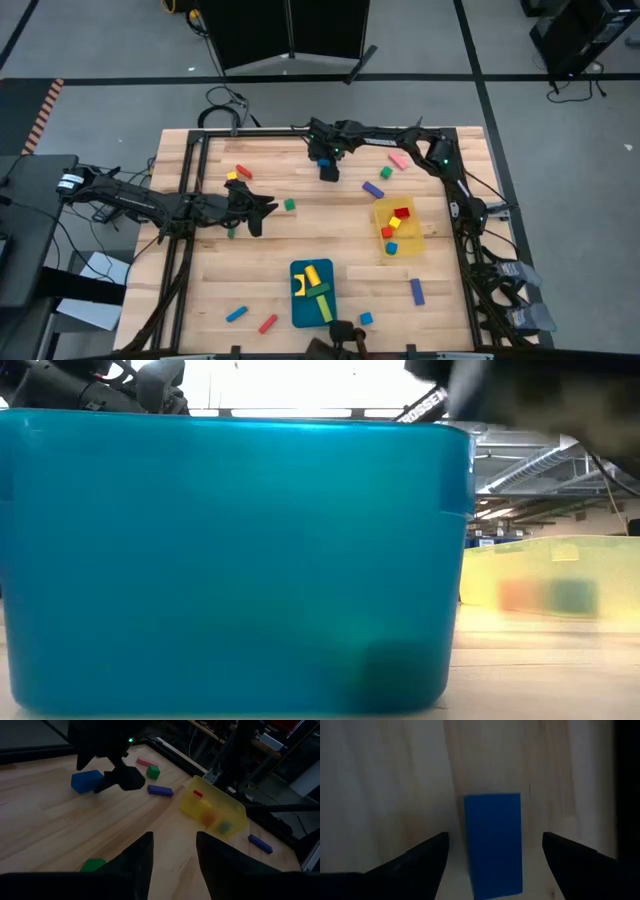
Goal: Sort blocks by size
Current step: Put the large blue block into the blue bin
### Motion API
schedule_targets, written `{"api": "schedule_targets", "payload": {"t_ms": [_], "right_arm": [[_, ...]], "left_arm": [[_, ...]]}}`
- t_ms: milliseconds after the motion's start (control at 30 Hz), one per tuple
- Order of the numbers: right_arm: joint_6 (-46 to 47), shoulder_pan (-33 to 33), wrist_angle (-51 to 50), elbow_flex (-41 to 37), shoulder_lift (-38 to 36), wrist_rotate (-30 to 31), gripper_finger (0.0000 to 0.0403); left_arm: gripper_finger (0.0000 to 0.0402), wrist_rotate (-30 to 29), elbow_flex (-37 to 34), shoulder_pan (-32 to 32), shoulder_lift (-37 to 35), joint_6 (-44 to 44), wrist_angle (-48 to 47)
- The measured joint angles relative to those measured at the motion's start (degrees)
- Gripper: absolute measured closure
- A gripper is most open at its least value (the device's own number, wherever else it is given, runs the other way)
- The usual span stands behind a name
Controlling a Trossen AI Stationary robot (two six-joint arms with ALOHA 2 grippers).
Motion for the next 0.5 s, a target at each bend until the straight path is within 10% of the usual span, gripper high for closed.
{"api": "schedule_targets", "payload": {"t_ms": [267,500], "right_arm": [[-0.3,-0.1,-0.5,0.4,1.2,-0.5,0.0121],[0.0,0.0,-1.4,0.3,1.0,-2.3,0.0252]], "left_arm": [[0.0243,0.1,0.0,0.0,0.0,0.1,-0.1],[0.0243,0.1,0.0,0.0,0.0,0.1,-0.1]]}}
